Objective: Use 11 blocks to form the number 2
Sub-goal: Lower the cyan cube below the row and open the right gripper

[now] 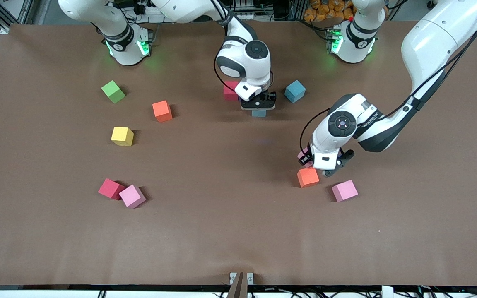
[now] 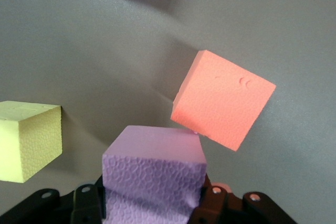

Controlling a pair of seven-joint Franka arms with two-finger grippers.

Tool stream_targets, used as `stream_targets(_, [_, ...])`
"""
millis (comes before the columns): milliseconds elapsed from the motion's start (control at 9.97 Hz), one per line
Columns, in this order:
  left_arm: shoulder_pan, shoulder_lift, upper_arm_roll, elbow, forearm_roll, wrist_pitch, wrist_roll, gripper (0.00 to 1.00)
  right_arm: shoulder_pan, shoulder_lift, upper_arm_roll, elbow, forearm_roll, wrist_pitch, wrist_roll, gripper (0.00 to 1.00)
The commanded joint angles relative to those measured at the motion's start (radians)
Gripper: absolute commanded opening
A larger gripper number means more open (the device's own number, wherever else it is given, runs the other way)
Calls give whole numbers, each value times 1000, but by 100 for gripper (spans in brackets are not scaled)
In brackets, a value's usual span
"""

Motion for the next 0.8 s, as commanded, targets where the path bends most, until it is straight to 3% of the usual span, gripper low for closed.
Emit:
stream_targets(0, [6,-21,-9,-7,-30,-16,28,18,1,-4,3,4,-19,-4,30,79])
stream_targets(301, [-8,-21,-21,-7,-30,-18,25,18,-4,-33,3,4,-17,-10,20,83])
stream_targets(702, [-10,-21,-36,-7,-28,-31,92,18,-72,-175,9,-6,-17,-160,-95,97])
